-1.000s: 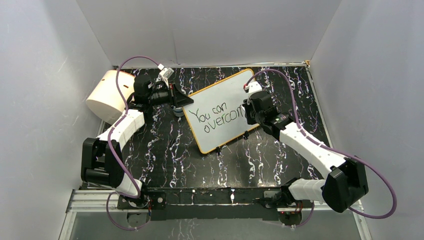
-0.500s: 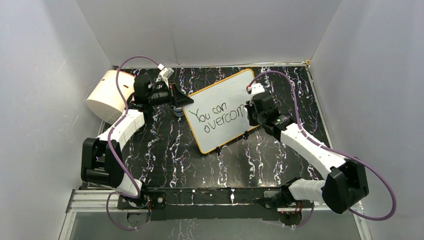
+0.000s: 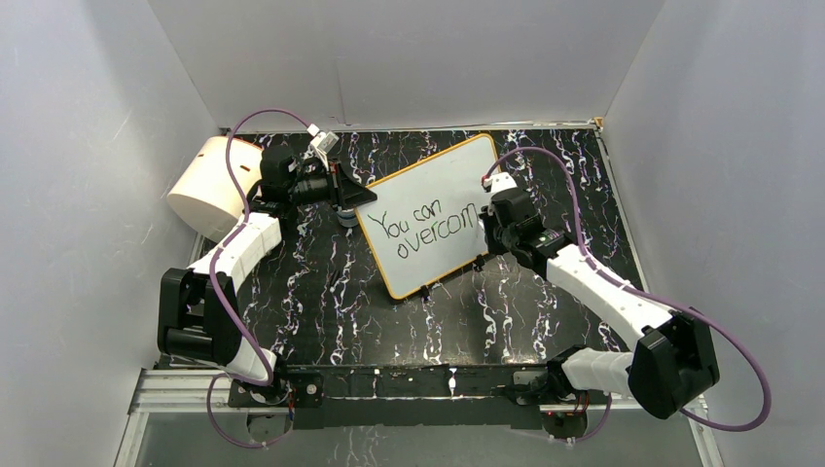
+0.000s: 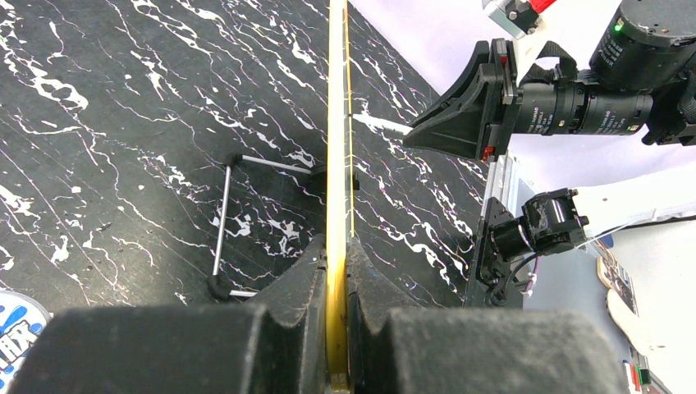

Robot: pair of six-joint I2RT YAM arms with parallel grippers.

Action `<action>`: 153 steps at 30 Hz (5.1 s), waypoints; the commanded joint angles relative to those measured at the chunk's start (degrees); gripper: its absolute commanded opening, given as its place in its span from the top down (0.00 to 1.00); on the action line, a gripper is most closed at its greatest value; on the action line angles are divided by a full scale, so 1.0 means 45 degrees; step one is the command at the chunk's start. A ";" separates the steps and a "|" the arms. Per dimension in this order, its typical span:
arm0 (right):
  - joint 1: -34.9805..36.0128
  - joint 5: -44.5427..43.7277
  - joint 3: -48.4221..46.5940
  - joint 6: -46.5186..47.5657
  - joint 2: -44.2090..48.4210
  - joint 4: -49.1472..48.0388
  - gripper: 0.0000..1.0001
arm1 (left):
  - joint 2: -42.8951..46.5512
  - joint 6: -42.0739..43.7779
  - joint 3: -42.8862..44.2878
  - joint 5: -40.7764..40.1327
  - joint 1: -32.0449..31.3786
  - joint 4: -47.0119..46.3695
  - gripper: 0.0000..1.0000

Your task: Write a sentence on the whiteboard

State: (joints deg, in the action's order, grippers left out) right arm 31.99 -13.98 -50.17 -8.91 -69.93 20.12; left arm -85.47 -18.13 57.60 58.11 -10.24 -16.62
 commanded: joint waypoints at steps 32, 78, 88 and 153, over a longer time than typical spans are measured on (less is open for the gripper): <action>-0.0927 0.1290 -0.0449 0.0334 0.0360 -0.1432 1.00 | -0.0362 0.0611 -0.0316 0.0349 -0.0537 0.1599 1.00; -0.1512 0.2449 -0.0761 0.0446 0.0118 -0.1277 1.00 | -0.0433 0.0624 -0.0262 0.0398 -0.0537 0.1643 1.00; -0.1518 0.2698 -0.0228 0.0397 0.0283 -0.0508 1.00 | -0.0420 0.0631 -0.0272 0.0388 -0.0536 0.1643 1.00; 0.4884 -0.1939 0.0873 -0.3265 0.2430 0.1412 1.00 | -0.0568 0.1526 -0.0110 -0.0573 -0.0634 0.2483 1.00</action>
State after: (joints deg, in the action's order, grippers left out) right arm 51.27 -18.74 -46.96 -21.06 -58.59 28.62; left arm -85.93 -16.01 59.02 57.32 -10.52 -13.63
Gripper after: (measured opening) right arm 0.207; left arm 0.052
